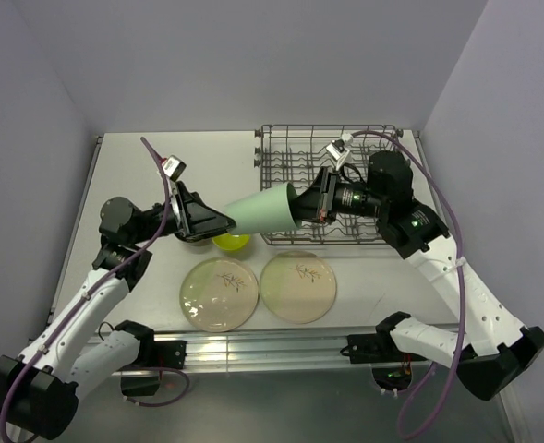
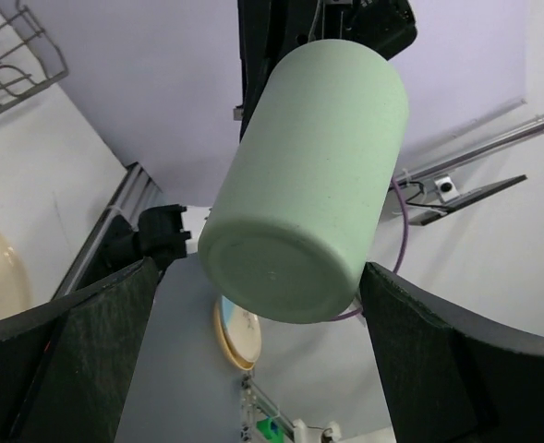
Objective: Load the mixed dishes into the dish rack
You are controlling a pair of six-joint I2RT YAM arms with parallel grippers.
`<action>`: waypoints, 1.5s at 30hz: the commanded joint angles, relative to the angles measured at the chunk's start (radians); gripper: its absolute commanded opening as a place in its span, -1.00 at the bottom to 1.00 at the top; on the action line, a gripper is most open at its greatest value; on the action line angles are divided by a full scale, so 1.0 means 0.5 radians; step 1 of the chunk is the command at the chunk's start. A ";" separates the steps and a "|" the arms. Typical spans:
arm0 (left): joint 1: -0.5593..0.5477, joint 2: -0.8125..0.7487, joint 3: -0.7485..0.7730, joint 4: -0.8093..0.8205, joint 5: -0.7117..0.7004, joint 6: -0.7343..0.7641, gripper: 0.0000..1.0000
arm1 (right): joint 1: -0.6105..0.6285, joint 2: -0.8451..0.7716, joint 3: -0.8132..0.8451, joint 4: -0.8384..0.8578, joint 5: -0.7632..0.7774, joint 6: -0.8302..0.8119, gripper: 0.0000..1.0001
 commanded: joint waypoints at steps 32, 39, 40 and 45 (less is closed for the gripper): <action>-0.173 0.057 0.022 0.686 -0.275 -0.566 0.40 | 0.105 0.162 -0.186 0.864 -0.182 0.223 -1.00; -0.176 0.152 0.142 0.523 -0.242 -0.398 -0.99 | 0.102 0.165 -0.054 0.500 -0.033 -0.019 -0.68; -0.173 0.174 0.172 0.377 -0.245 -0.343 -1.00 | 0.102 0.168 -0.017 0.292 0.108 -0.068 -0.24; -0.173 0.244 0.537 -0.399 -0.382 0.257 -1.00 | -0.027 0.125 0.078 -0.087 0.425 -0.229 0.22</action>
